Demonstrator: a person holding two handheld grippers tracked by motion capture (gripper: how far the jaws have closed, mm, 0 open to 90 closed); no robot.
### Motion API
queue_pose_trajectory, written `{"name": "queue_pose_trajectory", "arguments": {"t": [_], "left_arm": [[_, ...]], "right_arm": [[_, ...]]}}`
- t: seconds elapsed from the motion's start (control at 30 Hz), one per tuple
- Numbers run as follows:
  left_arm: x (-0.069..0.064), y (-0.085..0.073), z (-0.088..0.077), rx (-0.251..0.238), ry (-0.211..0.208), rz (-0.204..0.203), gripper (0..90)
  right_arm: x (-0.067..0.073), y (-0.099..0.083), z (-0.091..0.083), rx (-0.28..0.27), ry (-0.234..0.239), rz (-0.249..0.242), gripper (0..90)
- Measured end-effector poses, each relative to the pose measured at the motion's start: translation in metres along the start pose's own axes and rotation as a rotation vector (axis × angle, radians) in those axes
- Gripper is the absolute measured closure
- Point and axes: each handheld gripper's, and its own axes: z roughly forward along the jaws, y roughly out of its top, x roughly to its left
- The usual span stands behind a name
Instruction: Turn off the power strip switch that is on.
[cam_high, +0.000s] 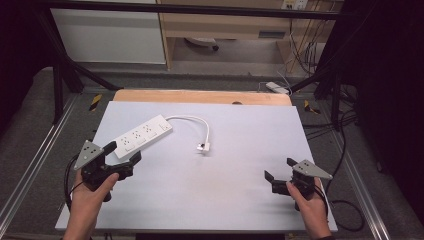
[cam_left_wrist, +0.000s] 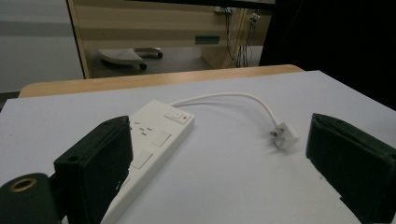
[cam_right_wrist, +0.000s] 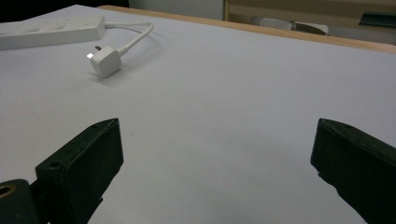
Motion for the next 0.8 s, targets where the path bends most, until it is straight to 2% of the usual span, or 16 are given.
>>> {"name": "queue_pose_trajectory", "arguments": {"t": [0.4, 0.67, 0.7, 0.8], "left_arm": [[0.010, 0.016, 0.012, -0.003, 0.017, -0.005, 9.9], [0.018, 0.020, 0.019, 0.011, 0.036, -0.004, 18.3], [0.019, 0.021, 0.020, 0.011, 0.040, -0.002, 22.2], [0.023, 0.024, 0.022, 0.008, 0.051, -0.006, 25.6]], "right_arm": [[0.001, 0.000, 0.000, 0.002, -0.001, -0.001, 2.8], [0.001, 0.000, 0.001, 0.002, -0.004, -0.005, 2.8], [0.000, 0.000, 0.001, 0.002, -0.004, -0.004, 2.8], [0.000, 0.000, 0.001, 0.003, -0.005, -0.002, 2.8]]}}
